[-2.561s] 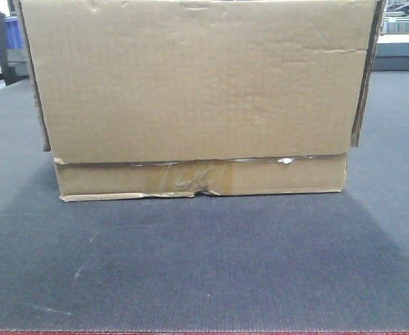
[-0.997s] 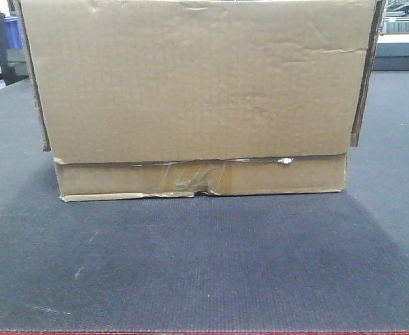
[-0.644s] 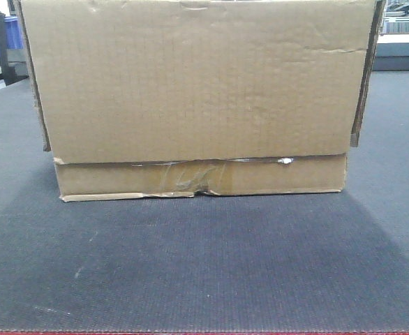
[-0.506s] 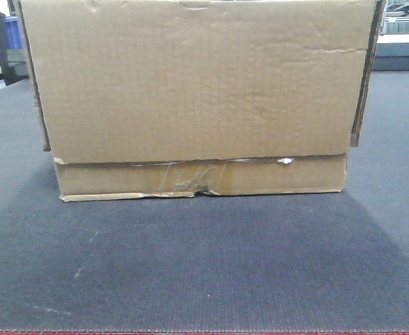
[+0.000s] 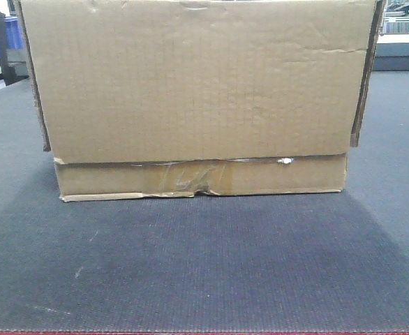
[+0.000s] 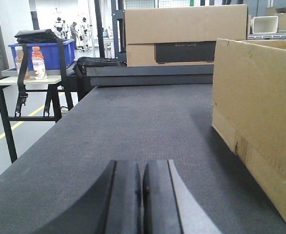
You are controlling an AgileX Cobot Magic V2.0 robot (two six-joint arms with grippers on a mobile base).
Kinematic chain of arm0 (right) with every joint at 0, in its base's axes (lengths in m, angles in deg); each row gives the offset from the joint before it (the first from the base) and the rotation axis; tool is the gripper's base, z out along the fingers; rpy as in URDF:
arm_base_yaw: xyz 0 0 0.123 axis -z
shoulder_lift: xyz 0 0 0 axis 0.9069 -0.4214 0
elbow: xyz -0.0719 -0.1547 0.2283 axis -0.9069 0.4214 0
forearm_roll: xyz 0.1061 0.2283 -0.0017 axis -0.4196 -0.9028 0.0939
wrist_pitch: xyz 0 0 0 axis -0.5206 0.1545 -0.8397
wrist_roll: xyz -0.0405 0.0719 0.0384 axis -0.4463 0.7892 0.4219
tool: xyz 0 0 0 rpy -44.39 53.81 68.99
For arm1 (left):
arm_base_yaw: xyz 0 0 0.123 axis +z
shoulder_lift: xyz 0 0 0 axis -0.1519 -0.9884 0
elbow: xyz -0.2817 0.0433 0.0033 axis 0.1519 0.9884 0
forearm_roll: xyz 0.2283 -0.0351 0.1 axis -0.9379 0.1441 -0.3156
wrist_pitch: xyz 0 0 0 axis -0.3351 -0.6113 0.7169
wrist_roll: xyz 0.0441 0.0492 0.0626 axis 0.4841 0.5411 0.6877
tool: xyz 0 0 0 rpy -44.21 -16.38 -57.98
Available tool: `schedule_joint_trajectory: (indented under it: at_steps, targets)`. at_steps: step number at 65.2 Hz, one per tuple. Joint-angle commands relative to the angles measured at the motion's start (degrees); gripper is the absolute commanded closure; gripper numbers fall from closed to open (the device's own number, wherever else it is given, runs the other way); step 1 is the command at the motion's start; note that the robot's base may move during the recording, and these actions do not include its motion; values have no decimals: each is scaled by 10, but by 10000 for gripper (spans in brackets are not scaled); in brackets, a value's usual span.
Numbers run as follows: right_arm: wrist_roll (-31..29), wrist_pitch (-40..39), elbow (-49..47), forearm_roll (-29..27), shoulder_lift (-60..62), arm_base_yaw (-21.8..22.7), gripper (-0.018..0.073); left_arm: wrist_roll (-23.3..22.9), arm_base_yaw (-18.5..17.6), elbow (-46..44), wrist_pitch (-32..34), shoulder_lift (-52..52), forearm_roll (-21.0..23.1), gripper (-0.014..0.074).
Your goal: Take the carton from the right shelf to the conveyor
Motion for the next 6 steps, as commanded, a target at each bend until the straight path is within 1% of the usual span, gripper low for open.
schedule_joint_trajectory:
  at_steps: [1, 6]
  targets:
    - [-4, -15, 0, 0, 4, 2, 629, 4, 1, -1, 10, 3, 4, 576]
    - [-4, -15, 0, 0, 4, 2, 629, 4, 1, -1, 10, 3, 4, 576]
